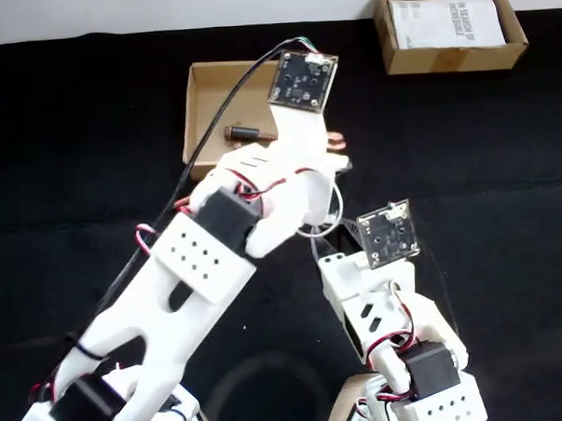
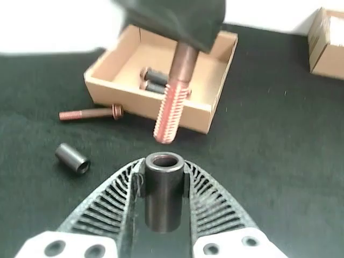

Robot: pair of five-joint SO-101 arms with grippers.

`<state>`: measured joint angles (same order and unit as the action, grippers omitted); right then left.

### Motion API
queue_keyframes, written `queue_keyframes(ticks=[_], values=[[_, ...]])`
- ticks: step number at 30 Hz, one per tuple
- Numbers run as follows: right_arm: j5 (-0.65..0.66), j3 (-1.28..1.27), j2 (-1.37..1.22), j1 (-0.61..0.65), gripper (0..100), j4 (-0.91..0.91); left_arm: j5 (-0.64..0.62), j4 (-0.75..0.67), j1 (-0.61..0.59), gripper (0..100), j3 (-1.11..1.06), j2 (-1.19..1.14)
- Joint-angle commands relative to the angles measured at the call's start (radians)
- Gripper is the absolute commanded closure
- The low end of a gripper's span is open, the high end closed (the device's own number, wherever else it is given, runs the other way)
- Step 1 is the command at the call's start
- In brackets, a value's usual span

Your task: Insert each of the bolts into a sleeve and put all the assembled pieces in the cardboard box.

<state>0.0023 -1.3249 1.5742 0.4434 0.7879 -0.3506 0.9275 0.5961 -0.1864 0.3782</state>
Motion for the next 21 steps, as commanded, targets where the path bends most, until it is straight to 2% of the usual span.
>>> queue_keyframes(ticks=[1, 12, 21], values=[[-0.008, 0.005, 0.007, 0.002, 99.1, -0.045, 0.002, -0.023, 0.041, 99, -0.013, 0.097], [-0.008, 0.004, 0.005, 0.002, 99.1, -0.065, 0.003, -0.040, 0.045, 99, -0.180, 0.231], [-0.008, -0.016, 0.005, 0.002, 99.1, -0.062, 0.003, -0.318, 0.042, 99, -0.259, 0.231]])
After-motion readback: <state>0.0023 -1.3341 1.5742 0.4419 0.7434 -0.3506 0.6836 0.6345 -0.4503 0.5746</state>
